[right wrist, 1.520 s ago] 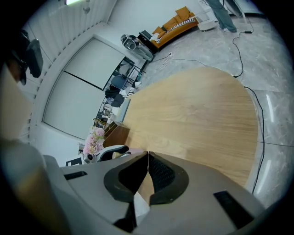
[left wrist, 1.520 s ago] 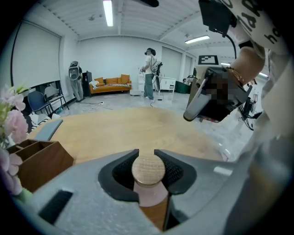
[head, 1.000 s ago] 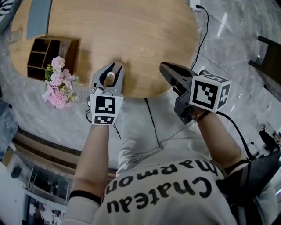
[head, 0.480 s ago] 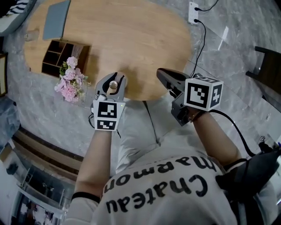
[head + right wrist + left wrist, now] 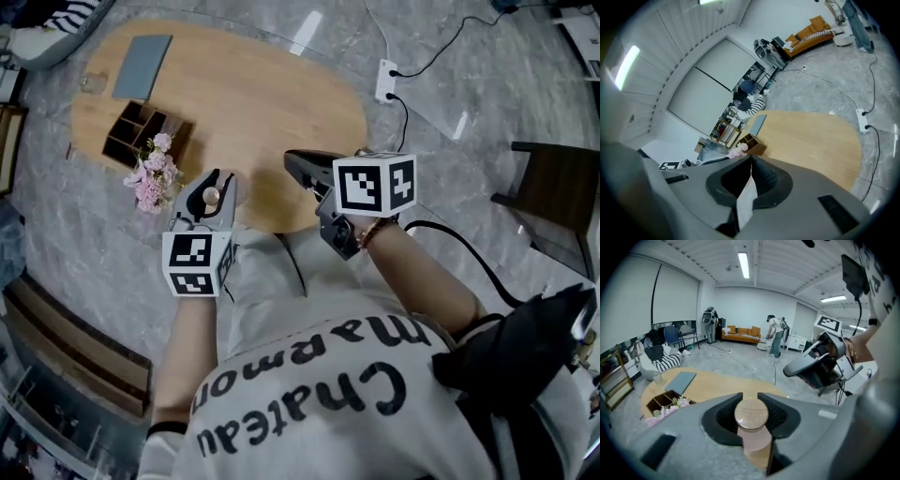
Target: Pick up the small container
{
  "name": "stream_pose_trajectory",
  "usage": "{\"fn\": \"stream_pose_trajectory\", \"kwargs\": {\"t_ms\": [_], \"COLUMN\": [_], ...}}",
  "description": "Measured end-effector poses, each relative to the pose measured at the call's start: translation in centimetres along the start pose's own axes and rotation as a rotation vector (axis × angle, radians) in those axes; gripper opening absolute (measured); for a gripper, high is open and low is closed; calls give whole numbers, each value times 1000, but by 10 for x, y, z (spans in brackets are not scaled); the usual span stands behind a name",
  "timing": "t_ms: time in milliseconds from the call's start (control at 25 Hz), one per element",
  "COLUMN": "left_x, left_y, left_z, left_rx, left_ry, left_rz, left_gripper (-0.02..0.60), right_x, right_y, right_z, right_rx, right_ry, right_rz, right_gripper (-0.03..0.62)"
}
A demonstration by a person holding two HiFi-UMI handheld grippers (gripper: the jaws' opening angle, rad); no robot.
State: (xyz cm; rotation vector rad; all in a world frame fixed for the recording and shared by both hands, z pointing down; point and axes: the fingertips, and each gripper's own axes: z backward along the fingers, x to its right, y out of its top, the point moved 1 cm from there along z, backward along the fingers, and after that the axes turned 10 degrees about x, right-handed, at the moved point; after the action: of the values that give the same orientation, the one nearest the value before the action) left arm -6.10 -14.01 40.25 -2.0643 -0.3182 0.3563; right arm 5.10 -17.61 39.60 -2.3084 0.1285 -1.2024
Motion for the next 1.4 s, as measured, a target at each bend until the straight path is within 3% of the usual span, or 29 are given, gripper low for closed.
{"fn": "stream_pose_trajectory", "kwargs": {"t_ms": [120, 520, 760, 1160, 1400], "left_x": [9, 35, 38, 53, 54], "left_y": [30, 107, 136, 153, 152], "left_z": [21, 80, 111, 193, 248], "left_rx": [66, 236, 313, 373, 436], "left_ry": [-5, 19, -19, -191, -270], "left_rz": [42, -80, -128, -148, -147], "left_gripper": [106, 106, 106, 104, 104], "right_x": [-21, -97, -141, -212, -272], "right_y": [8, 24, 24, -2, -16], "right_z": [8, 24, 38, 76, 114], "right_rx": [-13, 12, 82, 266, 506], "right_ry": [20, 134, 153, 112, 202], "right_rz": [62, 235, 315, 299, 300], "right_gripper": [12, 12, 12, 12, 14]}}
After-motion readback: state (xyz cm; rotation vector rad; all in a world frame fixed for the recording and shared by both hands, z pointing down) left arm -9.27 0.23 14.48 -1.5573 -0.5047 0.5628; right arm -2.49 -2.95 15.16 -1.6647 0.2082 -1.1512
